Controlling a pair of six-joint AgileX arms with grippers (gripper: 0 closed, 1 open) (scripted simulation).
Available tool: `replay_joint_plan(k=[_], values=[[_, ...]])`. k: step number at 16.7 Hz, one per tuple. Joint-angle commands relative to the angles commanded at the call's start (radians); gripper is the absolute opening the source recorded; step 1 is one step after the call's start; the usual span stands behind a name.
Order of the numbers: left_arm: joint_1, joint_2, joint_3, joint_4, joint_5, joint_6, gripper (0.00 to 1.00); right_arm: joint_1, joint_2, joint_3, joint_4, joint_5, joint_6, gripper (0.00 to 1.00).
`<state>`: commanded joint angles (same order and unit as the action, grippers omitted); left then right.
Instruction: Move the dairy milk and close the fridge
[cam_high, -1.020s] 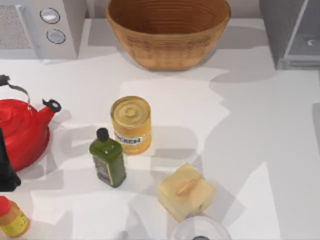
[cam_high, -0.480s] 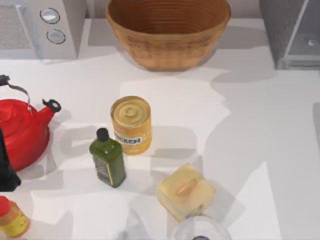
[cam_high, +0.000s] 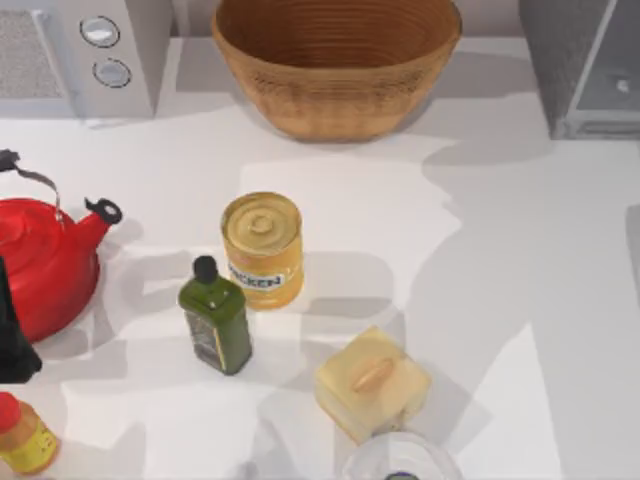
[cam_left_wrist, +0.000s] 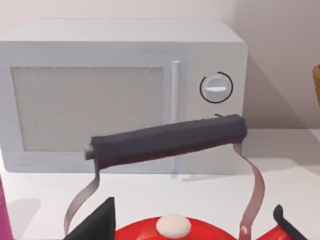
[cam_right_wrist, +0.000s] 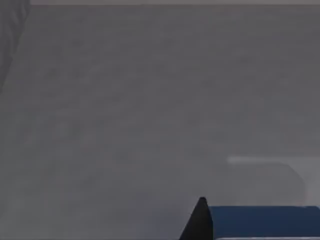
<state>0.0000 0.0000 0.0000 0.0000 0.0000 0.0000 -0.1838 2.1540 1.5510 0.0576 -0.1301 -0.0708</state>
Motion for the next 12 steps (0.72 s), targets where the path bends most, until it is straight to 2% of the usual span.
replay_joint_plan(k=[6,12], values=[[0.000,0.000,0.000,0.000,0.000,0.000,1.00,0.000,0.000,0.000,0.000,0.000,0.000,0.98],[0.000,0.000,0.000,0.000,0.000,0.000,1.00,0.000,0.000,0.000,0.000,0.000,0.000,1.00]])
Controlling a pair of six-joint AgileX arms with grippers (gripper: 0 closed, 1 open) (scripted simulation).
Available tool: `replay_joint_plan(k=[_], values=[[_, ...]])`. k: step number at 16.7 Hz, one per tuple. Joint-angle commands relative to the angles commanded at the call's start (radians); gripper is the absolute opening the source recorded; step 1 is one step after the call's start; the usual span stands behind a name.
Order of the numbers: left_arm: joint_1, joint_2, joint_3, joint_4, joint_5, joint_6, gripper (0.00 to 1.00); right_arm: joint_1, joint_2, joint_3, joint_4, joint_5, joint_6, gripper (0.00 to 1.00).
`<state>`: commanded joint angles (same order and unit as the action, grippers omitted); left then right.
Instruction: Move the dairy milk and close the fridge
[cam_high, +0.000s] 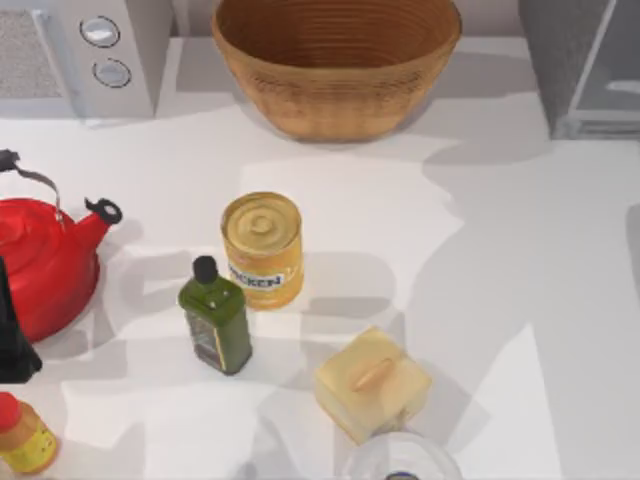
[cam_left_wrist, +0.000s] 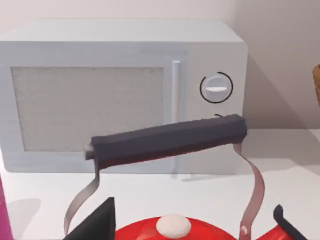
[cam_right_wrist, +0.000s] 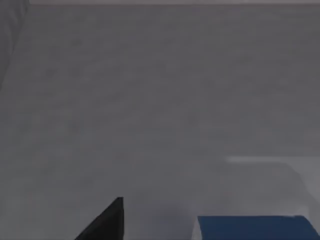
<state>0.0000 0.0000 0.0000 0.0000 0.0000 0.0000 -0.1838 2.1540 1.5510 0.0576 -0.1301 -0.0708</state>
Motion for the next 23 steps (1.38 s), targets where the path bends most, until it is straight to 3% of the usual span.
replay_joint_plan(k=[6,10,23], values=[[0.000,0.000,0.000,0.000,0.000,0.000,1.00,0.005,-0.032,-0.024,-0.001,0.002,0.001,1.00],[0.000,0.000,0.000,0.000,0.000,0.000,1.00,0.021,-0.222,-0.166,-0.008,0.014,0.009,1.00],[0.000,0.000,0.000,0.000,0.000,0.000,1.00,0.130,-1.618,-1.106,-0.044,0.092,0.051,1.00]])
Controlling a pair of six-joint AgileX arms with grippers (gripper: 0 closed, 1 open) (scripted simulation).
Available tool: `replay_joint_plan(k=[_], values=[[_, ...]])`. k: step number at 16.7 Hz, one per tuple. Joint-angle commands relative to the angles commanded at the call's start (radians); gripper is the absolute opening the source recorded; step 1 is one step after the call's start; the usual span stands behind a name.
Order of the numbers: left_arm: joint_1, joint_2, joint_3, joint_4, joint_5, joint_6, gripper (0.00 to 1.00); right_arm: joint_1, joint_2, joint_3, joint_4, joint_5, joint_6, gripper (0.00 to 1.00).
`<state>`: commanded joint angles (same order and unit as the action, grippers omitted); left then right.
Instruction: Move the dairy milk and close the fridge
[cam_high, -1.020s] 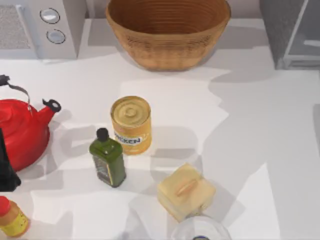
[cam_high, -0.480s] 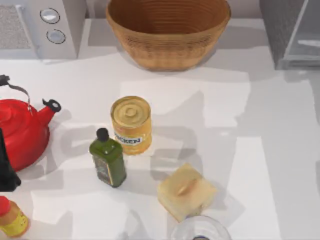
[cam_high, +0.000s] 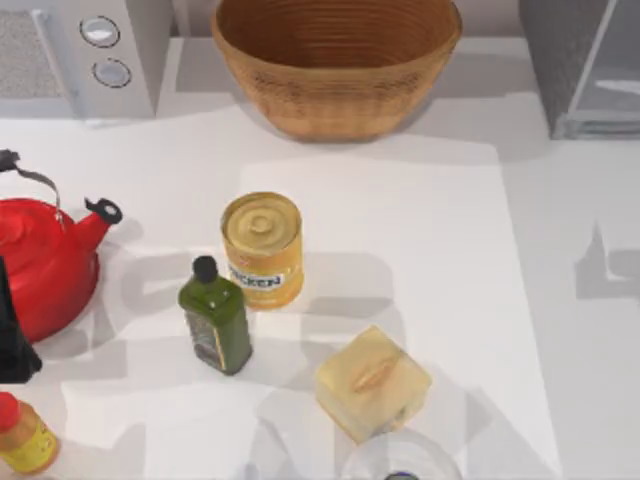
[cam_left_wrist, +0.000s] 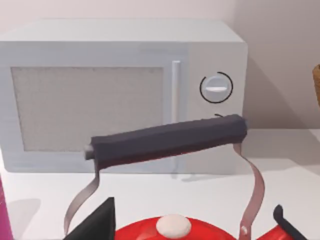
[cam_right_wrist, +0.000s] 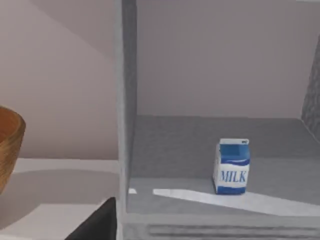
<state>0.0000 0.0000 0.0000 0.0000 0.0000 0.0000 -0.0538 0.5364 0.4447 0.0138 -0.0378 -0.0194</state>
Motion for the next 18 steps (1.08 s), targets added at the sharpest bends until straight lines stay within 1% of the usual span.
replay_joint_plan(k=[4,8,15,18], values=[[0.000,0.000,0.000,0.000,0.000,0.000,1.00,0.031,-0.340,-0.263,-0.008,0.022,0.011,1.00],[0.000,0.000,0.000,0.000,0.000,0.000,1.00,0.051,-0.513,-0.422,-0.013,0.036,0.018,1.00],[0.000,0.000,0.000,0.000,0.000,0.000,1.00,0.051,-0.533,-0.442,-0.015,0.037,0.019,1.00],[0.000,0.000,0.000,0.000,0.000,0.000,1.00,0.051,-0.575,-0.408,-0.079,0.037,0.018,1.00]])
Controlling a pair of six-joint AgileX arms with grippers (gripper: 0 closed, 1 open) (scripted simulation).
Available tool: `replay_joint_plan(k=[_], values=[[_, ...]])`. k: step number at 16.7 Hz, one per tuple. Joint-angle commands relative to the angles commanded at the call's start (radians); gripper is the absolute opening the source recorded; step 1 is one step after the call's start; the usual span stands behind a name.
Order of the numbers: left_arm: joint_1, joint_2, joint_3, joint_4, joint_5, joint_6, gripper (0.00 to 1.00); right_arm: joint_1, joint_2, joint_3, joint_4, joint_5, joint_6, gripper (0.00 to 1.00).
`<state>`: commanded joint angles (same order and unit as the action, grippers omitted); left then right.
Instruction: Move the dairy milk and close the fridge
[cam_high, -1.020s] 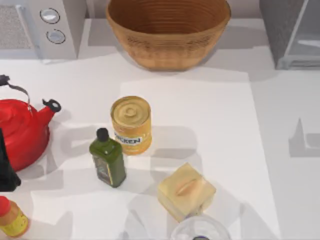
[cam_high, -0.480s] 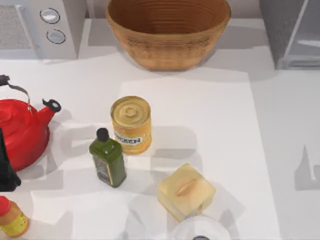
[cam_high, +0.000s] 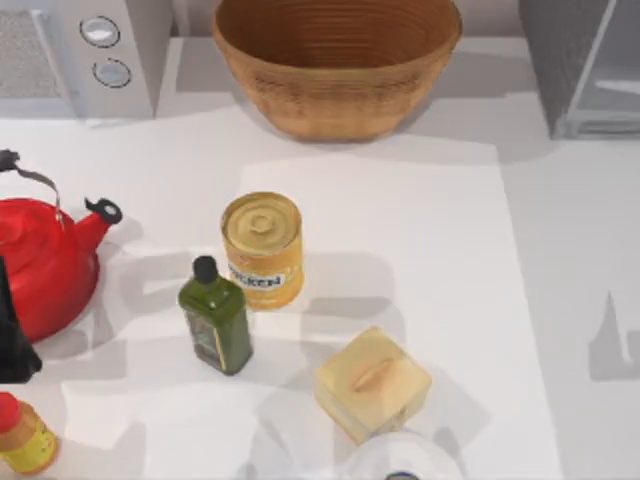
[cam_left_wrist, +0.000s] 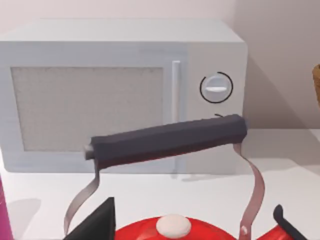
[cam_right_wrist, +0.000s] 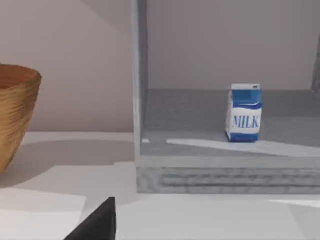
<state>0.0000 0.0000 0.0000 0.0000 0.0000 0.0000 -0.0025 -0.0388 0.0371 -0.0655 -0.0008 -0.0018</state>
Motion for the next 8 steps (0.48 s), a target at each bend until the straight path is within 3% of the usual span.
replay_joint_plan(k=[8], values=[[0.000,0.000,0.000,0.000,0.000,0.000,1.00,0.001,-0.311,0.255,-0.553,0.003,-0.005,1.00]])
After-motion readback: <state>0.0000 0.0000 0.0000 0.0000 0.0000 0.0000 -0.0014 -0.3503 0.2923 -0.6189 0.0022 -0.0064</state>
